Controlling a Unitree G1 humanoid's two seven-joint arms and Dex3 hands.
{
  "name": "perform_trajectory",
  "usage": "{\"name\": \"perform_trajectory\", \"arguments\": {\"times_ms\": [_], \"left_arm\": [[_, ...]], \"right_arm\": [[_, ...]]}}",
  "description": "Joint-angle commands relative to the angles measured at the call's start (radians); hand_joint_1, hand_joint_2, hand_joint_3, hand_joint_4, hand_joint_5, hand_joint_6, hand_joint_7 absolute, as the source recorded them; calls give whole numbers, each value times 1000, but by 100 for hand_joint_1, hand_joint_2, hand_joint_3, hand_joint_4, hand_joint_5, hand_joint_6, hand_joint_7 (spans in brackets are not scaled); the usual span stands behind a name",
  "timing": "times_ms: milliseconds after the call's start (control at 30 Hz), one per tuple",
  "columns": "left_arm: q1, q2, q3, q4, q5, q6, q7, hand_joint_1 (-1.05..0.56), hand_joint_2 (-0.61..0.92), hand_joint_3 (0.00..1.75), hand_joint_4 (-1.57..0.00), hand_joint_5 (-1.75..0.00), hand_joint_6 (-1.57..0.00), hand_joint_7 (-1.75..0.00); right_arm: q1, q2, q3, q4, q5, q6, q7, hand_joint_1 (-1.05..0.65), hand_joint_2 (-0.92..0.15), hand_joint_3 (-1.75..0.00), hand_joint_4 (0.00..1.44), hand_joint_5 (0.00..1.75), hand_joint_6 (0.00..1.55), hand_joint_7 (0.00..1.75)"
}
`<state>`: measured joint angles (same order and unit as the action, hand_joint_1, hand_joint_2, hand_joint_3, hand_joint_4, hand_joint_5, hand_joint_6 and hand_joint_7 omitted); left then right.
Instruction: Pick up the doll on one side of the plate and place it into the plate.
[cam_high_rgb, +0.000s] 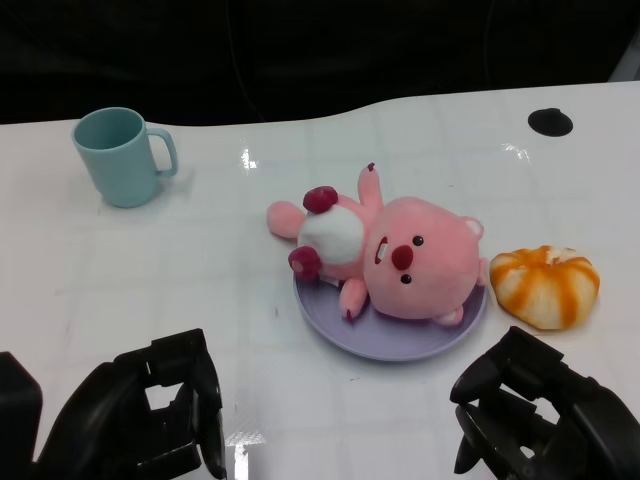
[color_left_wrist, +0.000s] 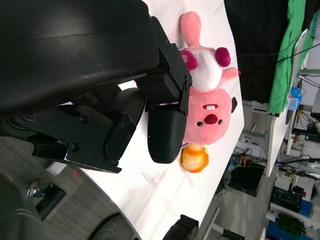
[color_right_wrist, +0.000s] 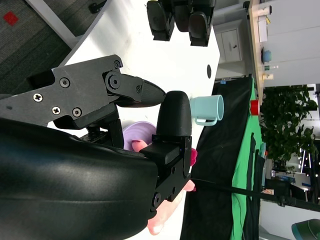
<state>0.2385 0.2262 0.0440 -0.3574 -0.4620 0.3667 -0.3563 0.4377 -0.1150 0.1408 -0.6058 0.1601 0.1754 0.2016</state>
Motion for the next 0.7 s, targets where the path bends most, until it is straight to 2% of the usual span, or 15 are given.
{"name": "perform_trajectory", "arguments": {"times_ms": [33,700], "left_arm": [[-18,3,9,21,-19,8,-26,-7,44,141,-95,-175,-77,-170],[-24,4,3,30,-47,12,-80,-7,42,147,-95,-175,-79,-168]], "right_arm": [[7,-16,-20,-6,15,-13,12,-34,-89,-57,58,173,48,160],[10,-9,-37,7,22,-29,28,-34,-92,-56,56,175,46,160]]}}
